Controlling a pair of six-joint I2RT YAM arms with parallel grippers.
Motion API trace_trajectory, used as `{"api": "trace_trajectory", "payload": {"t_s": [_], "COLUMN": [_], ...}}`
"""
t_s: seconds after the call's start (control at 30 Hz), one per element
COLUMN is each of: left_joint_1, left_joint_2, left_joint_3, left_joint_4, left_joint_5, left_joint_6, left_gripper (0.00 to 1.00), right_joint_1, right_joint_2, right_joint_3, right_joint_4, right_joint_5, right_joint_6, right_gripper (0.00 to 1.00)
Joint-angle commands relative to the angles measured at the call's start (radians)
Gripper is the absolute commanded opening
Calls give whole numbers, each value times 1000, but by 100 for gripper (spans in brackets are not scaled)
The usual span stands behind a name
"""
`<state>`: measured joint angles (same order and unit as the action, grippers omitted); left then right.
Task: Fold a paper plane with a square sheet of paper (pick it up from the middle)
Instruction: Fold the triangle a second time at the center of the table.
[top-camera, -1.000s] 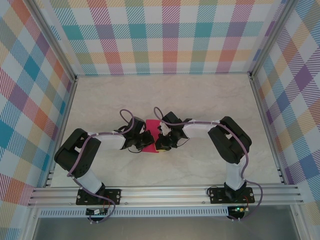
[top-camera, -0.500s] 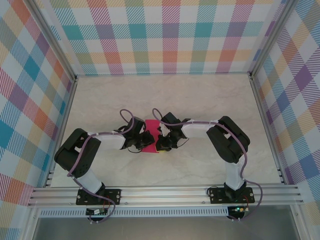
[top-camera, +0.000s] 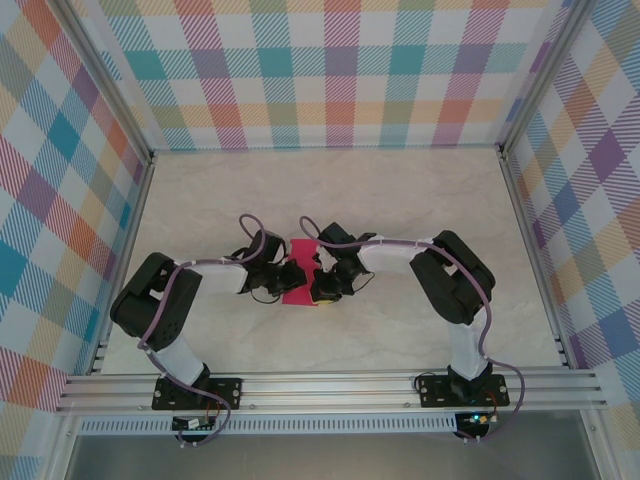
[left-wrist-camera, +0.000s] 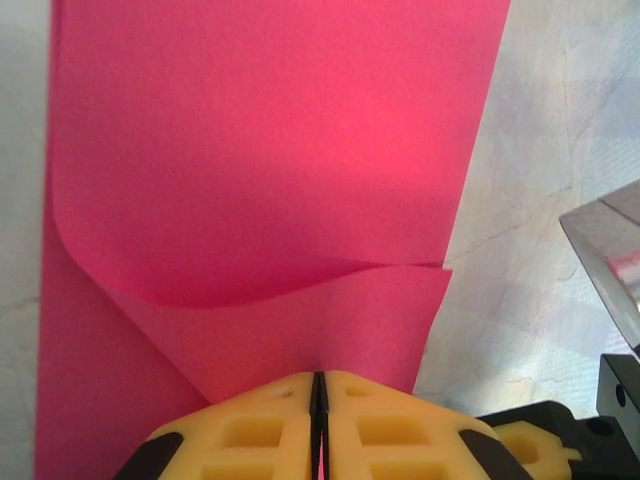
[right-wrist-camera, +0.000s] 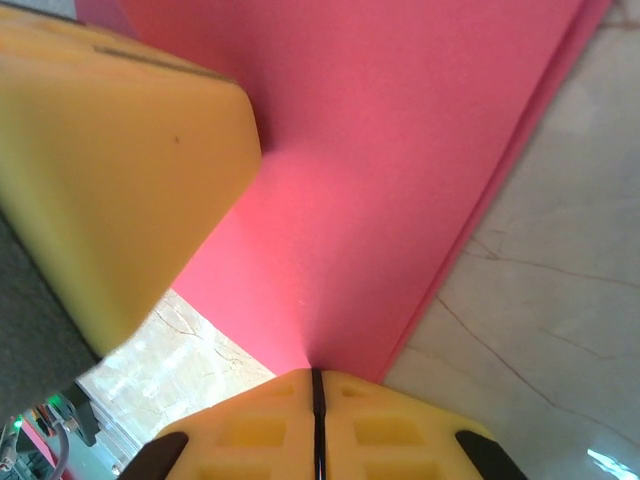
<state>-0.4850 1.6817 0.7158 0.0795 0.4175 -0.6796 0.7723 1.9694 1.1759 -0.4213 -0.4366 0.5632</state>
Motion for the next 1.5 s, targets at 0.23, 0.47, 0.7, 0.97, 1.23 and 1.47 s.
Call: {"api": "trace_trajectory", "payload": {"t_s": [0.23, 0.47, 0.7, 0.97, 1.23, 1.47], "left_joint_1": [147, 193, 186, 117, 65, 51], "left_joint_2": [70, 79, -43, -155, -129, -58], "left_joint_3": [68, 124, 105, -41, -122, -102], "left_joint_4": [-45, -72, -33, 26, 144, 190], "left_joint_5": [-92, -128, -35, -29, 11, 28], "left_joint_6": [107, 130, 98, 17, -32, -44], "left_gripper": [12, 12, 14, 14, 11, 10], "right_joint_1": [-1, -1, -1, -2, -2, -1], "right_joint_2": [88, 76, 40, -66, -117, -55], "right_joint_3": [-42, -48, -29, 68, 109, 124], "right_joint_4": [-175, -151, -133, -76, -20, -5], "right_joint_5": [177, 165, 141, 43, 68, 58], "right_joint_6": [-9, 4, 11, 21, 24, 27], "right_gripper": [9, 9, 9, 12, 21, 19]}}
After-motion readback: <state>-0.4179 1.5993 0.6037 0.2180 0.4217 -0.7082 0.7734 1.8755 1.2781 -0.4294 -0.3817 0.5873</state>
